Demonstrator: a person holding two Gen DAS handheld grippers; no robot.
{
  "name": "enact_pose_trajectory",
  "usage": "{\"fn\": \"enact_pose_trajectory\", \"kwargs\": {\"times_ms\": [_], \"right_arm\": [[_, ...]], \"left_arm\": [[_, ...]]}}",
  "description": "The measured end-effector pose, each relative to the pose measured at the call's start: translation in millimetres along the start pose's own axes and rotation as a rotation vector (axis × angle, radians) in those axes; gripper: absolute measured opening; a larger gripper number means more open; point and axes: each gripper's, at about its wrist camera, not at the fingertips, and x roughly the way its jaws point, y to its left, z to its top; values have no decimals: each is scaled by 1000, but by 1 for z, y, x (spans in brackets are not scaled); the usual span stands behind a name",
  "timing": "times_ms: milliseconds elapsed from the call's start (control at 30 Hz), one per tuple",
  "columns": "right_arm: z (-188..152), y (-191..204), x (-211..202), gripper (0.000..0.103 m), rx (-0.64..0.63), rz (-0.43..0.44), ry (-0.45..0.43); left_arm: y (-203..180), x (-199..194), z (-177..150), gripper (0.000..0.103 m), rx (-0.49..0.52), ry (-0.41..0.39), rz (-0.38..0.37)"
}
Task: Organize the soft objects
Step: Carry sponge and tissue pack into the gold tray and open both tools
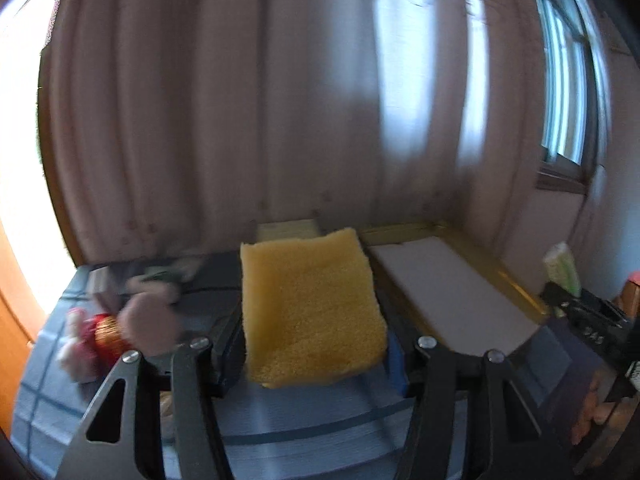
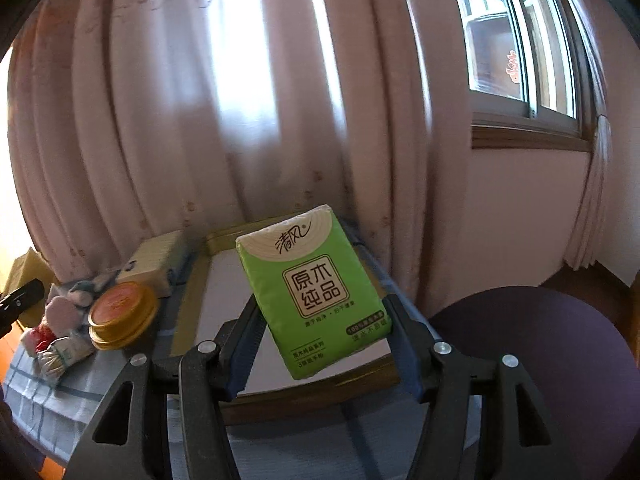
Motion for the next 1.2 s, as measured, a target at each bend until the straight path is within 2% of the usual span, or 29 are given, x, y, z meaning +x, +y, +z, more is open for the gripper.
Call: {"fn": "enact_pose_trajectory", "kwargs": {"times_ms": [167, 367, 500, 700, 1000, 1100, 1200], "right_arm": [[10, -3, 10, 61, -21, -31, 10], [19, -10, 19, 61, -60, -71, -2], [27, -10, 34, 61, -71, -78, 21], [29, -6, 73, 61, -92, -41, 128], [32, -5, 118, 63, -102, 5, 265], [32, -6, 127, 77, -88, 30, 290], [34, -13, 125, 81, -29, 87, 287]], "left_arm": [[-41, 16, 6, 56, 12, 29, -63], [-71, 41, 8, 56, 37, 53, -77], [-92, 59, 7, 56, 33, 92, -94], [-112, 89, -1, 56, 3, 173, -129], [-130, 123, -10, 57, 28, 255, -110], [-134, 126, -11, 61, 51, 254, -93], [-141, 123, -10, 87, 81, 249, -95]]}}
